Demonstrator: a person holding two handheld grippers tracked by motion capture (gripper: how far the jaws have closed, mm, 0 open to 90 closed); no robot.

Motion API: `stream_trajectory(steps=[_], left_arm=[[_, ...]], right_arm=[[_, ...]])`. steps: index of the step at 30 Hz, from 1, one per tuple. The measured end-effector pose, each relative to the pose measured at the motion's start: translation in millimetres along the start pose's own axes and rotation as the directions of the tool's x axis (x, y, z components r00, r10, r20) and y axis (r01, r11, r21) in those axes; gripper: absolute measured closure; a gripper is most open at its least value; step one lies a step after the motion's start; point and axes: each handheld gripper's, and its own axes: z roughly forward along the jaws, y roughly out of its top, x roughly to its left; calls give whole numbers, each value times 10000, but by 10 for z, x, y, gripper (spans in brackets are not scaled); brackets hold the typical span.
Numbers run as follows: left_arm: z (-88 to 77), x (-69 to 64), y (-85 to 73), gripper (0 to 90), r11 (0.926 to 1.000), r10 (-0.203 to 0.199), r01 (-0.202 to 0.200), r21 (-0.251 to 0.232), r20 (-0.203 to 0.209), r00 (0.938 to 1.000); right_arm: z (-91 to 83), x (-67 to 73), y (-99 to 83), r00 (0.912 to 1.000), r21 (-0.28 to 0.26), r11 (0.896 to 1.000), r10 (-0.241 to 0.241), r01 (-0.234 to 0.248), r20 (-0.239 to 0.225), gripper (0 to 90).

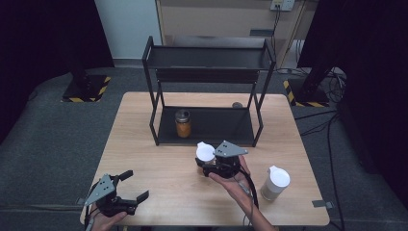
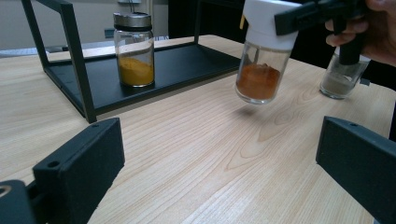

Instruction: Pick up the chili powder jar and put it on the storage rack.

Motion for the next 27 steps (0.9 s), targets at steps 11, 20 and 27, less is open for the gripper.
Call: stream_trajectory(steps=[11, 20, 27], left_arm=[[-3, 1, -3, 4, 10000, -31, 31, -25, -7, 10000], [-8, 6, -8, 4, 10000, -76, 76, -54, -24, 10000], [-12, 12, -14, 4, 9999, -133, 133, -84, -29, 9999]], right_arm=[[71, -138, 211, 9986, -151, 9997, 183, -175, 492, 312], [222, -257, 332, 9968, -44, 9999, 147, -144, 784, 312], [365, -352, 386, 9958, 63, 9998, 207, -213, 895, 312]])
